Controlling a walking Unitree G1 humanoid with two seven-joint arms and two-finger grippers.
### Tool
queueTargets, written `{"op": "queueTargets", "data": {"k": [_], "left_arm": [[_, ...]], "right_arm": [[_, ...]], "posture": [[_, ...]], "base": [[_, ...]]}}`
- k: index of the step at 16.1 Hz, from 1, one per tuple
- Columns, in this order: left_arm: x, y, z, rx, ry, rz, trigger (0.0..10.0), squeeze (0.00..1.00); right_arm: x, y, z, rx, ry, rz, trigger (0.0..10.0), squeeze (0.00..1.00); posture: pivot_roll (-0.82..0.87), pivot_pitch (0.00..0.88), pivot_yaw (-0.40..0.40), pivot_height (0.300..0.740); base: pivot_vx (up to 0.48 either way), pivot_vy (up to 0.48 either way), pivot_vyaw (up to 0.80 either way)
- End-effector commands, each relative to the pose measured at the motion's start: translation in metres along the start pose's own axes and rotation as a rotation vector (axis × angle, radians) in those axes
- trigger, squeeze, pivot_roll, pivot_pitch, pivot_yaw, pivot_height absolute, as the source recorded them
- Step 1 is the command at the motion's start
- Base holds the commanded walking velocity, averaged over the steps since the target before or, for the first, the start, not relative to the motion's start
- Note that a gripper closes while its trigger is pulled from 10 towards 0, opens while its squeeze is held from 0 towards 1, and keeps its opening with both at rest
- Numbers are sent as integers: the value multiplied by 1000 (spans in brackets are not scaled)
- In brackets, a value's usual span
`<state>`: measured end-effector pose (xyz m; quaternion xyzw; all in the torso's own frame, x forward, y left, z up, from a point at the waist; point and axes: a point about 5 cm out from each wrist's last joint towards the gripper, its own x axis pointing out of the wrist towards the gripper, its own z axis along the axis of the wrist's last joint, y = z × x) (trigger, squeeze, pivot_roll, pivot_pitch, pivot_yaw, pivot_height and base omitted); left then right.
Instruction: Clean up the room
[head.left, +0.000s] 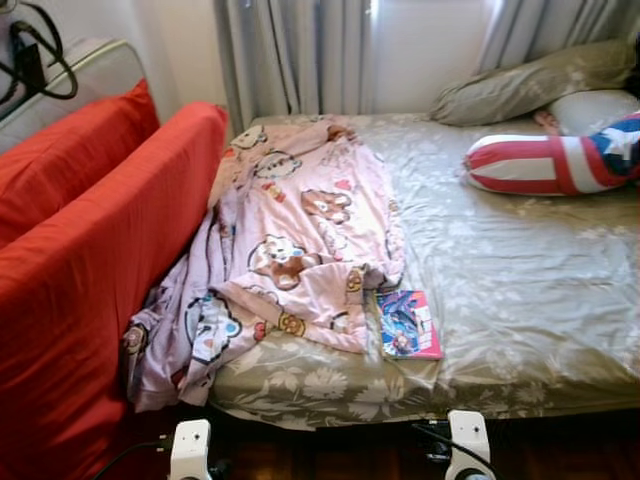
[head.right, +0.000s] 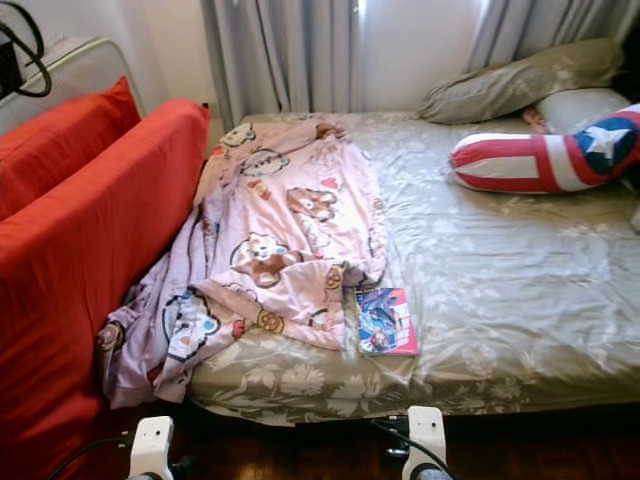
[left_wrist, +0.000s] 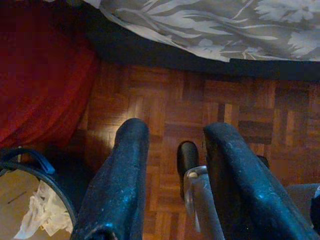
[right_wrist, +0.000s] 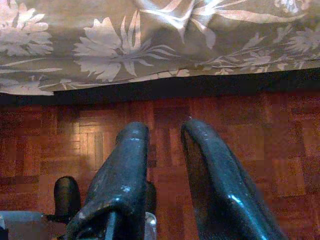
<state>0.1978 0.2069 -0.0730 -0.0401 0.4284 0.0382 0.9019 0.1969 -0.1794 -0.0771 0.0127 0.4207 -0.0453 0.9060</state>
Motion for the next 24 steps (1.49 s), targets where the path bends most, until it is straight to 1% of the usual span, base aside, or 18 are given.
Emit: {"op": "queueTargets", "data": {"k": [1, 8, 21, 24], "left_arm": [[-1, 2, -4, 19, 21, 3, 10000, 0], [-1, 1, -4, 19, 19, 1, 10000, 0], [-1, 1, -4, -28, 14, 3, 10000, 0], [-1, 2, -5, -26, 21, 4, 10000, 0]], "right_arm": [[0, -1, -2, 4, 8, -3, 10000, 0], [-1, -1, -4, 0, 14, -3, 10000, 0], [-1, -2, -4, -6, 15, -6, 10000, 0], [-1, -1, -3, -36, 4, 3, 10000, 0]], "posture": [[25, 3, 18, 740], [27, 3, 15, 740], [27, 0, 11, 740], [28, 0, 12, 740]], "base": [[0, -480, 0], [0, -480, 0], [0, 0, 0], [0, 0, 0]]}}
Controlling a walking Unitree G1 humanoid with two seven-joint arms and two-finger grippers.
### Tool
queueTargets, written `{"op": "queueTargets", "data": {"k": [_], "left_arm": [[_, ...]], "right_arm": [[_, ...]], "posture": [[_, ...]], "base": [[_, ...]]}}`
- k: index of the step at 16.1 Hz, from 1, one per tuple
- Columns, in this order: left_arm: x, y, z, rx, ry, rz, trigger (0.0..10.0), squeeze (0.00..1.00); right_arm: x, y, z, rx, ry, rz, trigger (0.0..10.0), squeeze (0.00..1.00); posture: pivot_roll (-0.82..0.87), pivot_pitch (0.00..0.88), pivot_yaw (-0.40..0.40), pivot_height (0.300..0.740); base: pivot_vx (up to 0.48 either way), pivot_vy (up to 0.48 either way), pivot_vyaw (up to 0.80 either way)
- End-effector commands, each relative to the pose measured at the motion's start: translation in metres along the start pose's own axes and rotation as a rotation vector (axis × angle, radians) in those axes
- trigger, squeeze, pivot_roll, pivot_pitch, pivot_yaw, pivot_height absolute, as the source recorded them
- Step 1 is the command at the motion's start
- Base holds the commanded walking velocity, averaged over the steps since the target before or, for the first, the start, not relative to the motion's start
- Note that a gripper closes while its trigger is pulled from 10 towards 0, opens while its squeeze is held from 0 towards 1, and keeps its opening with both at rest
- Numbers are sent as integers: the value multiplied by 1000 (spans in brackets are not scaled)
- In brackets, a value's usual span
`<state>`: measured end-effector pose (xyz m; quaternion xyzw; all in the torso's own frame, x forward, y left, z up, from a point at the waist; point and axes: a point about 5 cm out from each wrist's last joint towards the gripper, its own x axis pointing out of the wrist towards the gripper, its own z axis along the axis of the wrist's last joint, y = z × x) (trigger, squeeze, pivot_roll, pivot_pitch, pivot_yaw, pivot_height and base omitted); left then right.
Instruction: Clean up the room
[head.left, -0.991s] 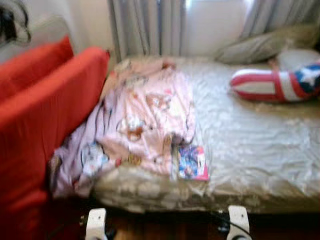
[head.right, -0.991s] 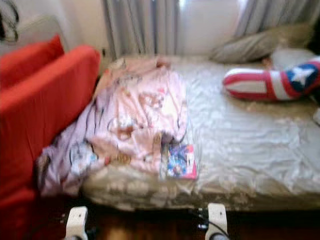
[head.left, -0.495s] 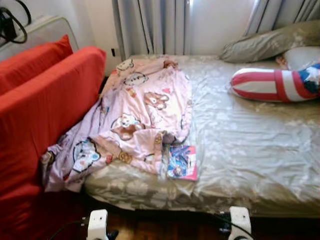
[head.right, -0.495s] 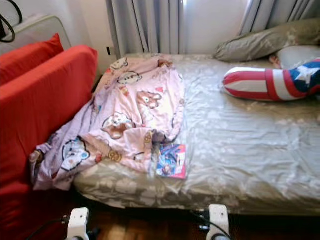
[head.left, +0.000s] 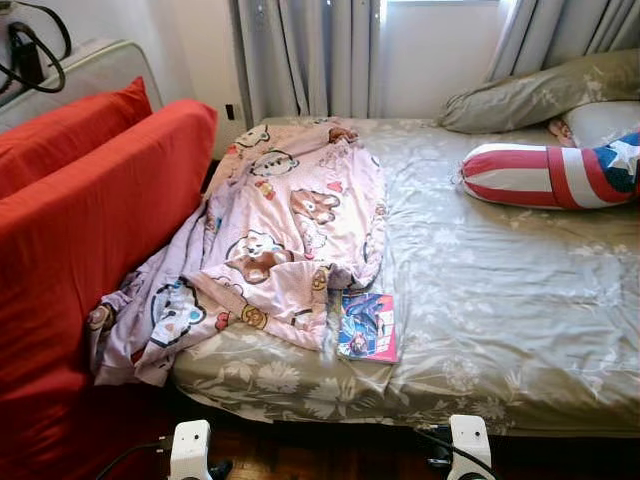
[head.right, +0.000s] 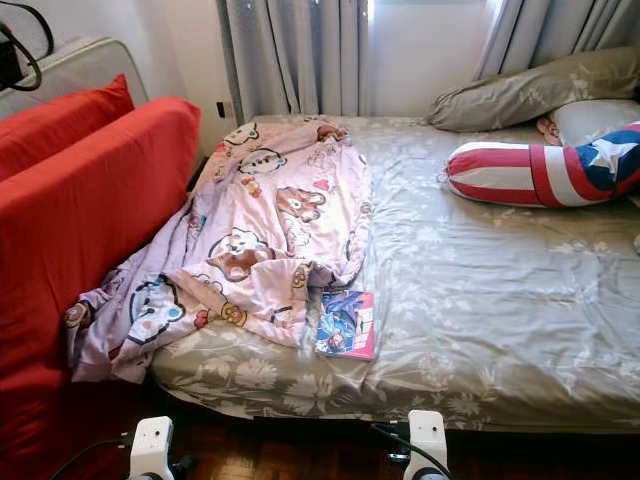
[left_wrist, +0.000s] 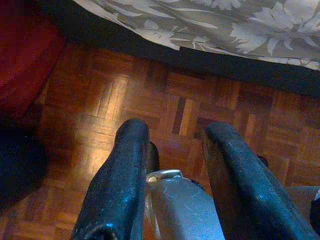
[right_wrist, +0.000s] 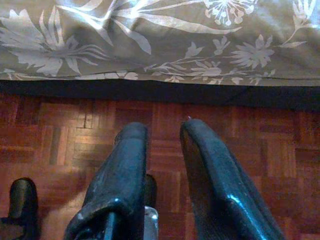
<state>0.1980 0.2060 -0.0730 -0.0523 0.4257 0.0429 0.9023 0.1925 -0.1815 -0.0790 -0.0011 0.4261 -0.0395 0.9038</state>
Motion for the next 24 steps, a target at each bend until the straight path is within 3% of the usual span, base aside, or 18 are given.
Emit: {"op": "queueTargets", "data": {"k": [1, 4, 16, 24], "left_arm": [[-1, 3, -6, 1, 27, 6, 10000, 0], [-2, 3, -8, -3, 32, 8, 10000, 0], [-1, 5, -5, -20, 24, 15, 10000, 0], [-1, 4, -2, -27, 14, 12, 10000, 0]], "right_arm": [[0, 1, 3, -7, -11, 4, 10000, 0], [1, 1, 5, 19, -15, -3, 10000, 0], [2, 11, 12, -35, -37, 38, 10000, 0], [3, 14, 14, -23, -46, 54, 10000, 0]], "posture": [[30, 0, 12, 740], [30, 0, 12, 740], [28, 0, 11, 740], [28, 0, 13, 740]], "base": [[0, 0, 800], [0, 0, 267], [281, 0, 0], [314, 0, 330]]}}
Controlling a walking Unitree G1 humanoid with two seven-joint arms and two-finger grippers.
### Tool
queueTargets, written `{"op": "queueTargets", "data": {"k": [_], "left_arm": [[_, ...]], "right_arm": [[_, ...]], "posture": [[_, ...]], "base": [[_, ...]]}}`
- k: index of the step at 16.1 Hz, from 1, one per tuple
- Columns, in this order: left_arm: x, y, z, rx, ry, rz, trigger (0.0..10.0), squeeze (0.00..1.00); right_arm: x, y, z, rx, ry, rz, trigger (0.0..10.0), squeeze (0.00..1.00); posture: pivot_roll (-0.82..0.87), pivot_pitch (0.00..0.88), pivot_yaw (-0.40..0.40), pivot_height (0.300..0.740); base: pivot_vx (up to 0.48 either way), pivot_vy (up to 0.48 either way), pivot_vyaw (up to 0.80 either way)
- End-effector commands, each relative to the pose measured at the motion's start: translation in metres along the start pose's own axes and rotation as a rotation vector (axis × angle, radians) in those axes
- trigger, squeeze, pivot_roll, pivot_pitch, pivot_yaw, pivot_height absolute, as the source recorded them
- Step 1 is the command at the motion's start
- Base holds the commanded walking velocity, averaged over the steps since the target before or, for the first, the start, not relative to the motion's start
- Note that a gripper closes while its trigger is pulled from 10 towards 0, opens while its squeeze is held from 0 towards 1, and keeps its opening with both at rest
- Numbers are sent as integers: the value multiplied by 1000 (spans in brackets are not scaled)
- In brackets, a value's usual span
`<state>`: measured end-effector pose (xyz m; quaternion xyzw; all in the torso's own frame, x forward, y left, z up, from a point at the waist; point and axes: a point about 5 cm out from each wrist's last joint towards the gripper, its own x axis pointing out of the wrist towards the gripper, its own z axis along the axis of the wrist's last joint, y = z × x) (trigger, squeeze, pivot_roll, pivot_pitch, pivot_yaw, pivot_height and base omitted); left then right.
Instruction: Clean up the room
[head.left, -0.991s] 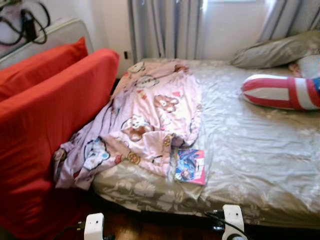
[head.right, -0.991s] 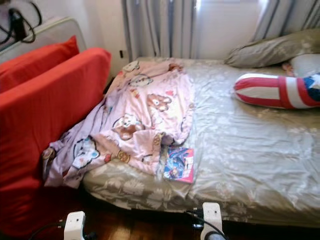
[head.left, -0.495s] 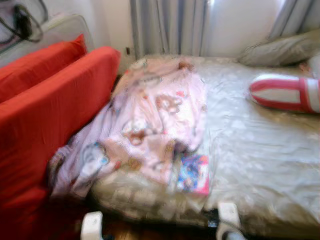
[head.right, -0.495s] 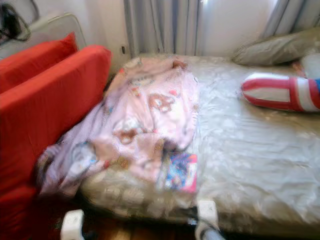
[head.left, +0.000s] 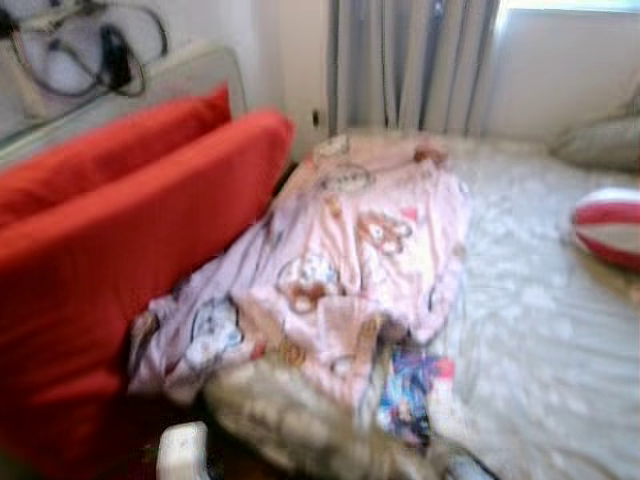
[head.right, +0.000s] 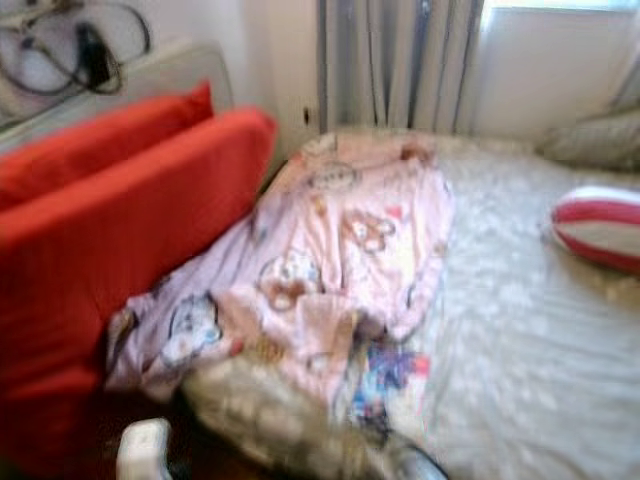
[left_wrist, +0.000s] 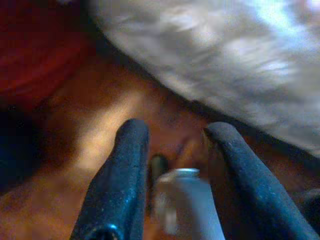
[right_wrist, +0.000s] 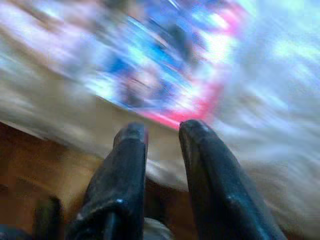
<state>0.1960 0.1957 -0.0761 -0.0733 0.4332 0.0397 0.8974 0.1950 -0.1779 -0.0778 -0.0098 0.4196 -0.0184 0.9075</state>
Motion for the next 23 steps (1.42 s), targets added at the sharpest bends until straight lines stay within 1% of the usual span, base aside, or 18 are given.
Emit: {"op": "queueTargets", "data": {"k": [1, 3, 5, 6, 8, 9, 10, 11, 12, 14, 16, 17, 18, 19, 21, 23], "left_arm": [[-2, 14, 4, 7, -8, 34, 10000, 0], [-2, 14, 7, 11, -27, 33, 10000, 0], [1, 8, 29, -5, -122, 3, 10000, 0], [2, 5, 40, -11, -166, -13, 10000, 0], [2, -3, 74, -25, -305, -48, 10000, 0], [0, -6, 98, -32, -403, -71, 10000, 0], [-3, -10, 115, -29, -480, -99, 10000, 0], [-8, -13, 131, 1, -567, -128, 10000, 0], [-12, -13, 140, 27, -631, -141, 10000, 0], [-24, -11, 150, 40, -755, -149, 10000, 0], [-30, -11, 153, 51, -807, -162, 10000, 0], [-33, -10, 154, 59, -821, -166, 10000, 0], [-37, -8, 156, 71, -846, -169, 10000, 0], [-42, -5, 158, 80, -869, -167, 10000, 0], [-44, -2, 159, 70, -881, -158, 10000, 0], [-48, -5, 159, 75, -889, -174, 10000, 0]], "right_arm": [[3, 10, 12, 10, -33, 22, 10000, 0], [4, 11, 16, 25, -42, 31, 10000, 0], [6, 14, 39, 50, -135, 54, 10000, 0], [7, 14, 48, 47, -167, 53, 10000, 0], [7, 14, 73, 63, -271, 55, 10000, 0], [6, 16, 92, 80, -354, 68, 10000, 0], [4, 19, 105, 75, -421, 80, 10000, 0], [1, 22, 118, 76, -503, 93, 10000, 0], [-2, 24, 125, 72, -558, 98, 10000, 0], [-12, 22, 132, 78, -671, 105, 10000, 0], [-17, 22, 132, 61, -711, 106, 10000, 0], [-18, 22, 133, 64, -720, 112, 10000, 0], [-20, 19, 135, 93, -740, 99, 10000, 0], [-24, 15, 137, 100, -763, 76, 10000, 0], [-29, 13, 139, 81, -799, 78, 10000, 0], [-37, 13, 145, 63, -846, 67, 10000, 0]], "posture": [[29, 0, 13, 740], [31, 0, 11, 740], [23, 0, 13, 740], [22, 0, 14, 740], [25, 0, 13, 740], [21, 0, 15, 740], [18, 0, 16, 740], [20, 0, 15, 740], [16, 0, 15, 740], [14, 0, 14, 740], [2, 0, 15, 740], [-7, 0, 15, 740], [-9, 0, 14, 740], [-2, 0, 14, 740], [-3, 0, 9, 740], [-3, 0, 9, 740]], "base": [[315, 0, 0], [156, 0, 0], [0, 0, 0], [0, 0, 0], [0, 0, 0], [0, 0, 0], [0, 0, 0], [0, 0, 0], [0, 0, 0], [0, 0, 0], [0, 0, 0], [0, 0, 0], [0, 0, 0], [0, 0, 0], [0, 0, 0], [0, 0, 0]]}}
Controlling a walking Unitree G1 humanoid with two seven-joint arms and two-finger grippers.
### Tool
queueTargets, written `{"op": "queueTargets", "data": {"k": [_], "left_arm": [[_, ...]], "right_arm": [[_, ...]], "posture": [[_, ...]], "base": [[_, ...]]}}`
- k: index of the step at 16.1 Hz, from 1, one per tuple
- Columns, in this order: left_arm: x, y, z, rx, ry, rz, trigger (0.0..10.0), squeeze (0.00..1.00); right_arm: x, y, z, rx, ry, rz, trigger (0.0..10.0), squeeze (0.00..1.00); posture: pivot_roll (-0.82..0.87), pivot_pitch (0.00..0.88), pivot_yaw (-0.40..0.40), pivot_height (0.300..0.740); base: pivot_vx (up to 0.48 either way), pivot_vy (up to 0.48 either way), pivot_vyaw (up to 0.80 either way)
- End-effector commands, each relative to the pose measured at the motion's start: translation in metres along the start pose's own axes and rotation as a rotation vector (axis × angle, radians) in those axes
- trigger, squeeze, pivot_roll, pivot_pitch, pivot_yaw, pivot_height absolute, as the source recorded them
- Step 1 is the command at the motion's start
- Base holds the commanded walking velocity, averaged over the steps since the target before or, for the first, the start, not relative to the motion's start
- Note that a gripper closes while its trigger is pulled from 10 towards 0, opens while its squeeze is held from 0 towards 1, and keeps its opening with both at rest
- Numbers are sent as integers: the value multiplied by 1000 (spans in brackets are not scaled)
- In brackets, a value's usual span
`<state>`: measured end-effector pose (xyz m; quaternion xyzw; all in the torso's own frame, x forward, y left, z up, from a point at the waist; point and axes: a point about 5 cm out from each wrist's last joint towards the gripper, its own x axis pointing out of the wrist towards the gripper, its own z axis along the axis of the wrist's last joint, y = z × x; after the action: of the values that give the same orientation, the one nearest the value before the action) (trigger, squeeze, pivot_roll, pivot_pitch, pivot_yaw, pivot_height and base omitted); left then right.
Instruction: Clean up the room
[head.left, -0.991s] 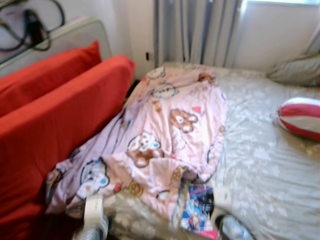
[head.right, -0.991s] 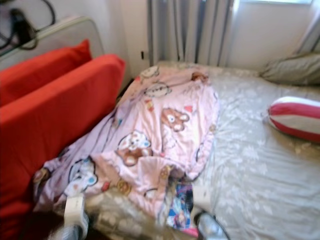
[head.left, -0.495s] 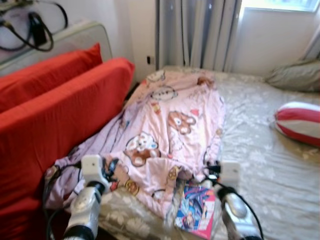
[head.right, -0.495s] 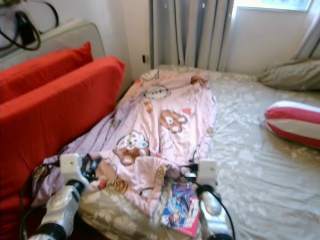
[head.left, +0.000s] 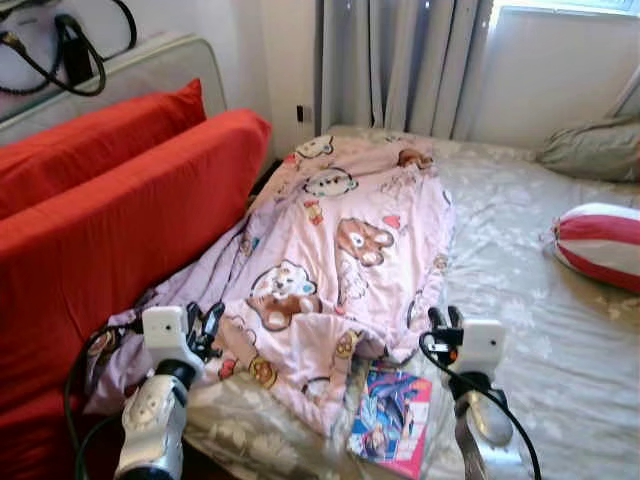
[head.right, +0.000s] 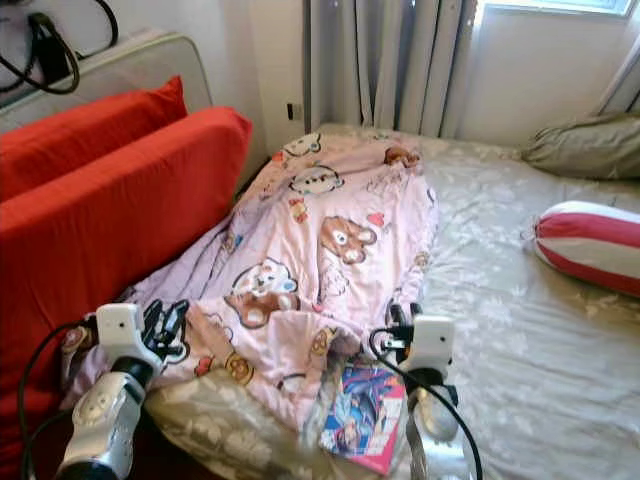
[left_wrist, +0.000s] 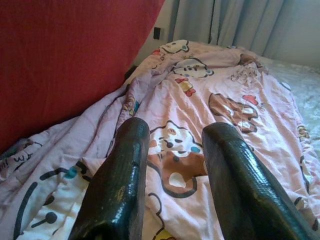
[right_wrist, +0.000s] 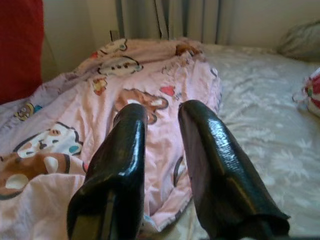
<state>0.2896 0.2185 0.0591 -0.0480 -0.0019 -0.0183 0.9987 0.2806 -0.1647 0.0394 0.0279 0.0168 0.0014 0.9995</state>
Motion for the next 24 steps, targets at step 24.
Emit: {"op": "queueTargets", "data": {"k": [24], "left_arm": [[7, -7, 14, -10, -12, -53, 10000, 0]], "right_arm": [[6, 23, 10, -62, 28, 59, 10000, 0]], "posture": [[-17, 17, 0, 735]], "base": [[0, 0, 0]]}}
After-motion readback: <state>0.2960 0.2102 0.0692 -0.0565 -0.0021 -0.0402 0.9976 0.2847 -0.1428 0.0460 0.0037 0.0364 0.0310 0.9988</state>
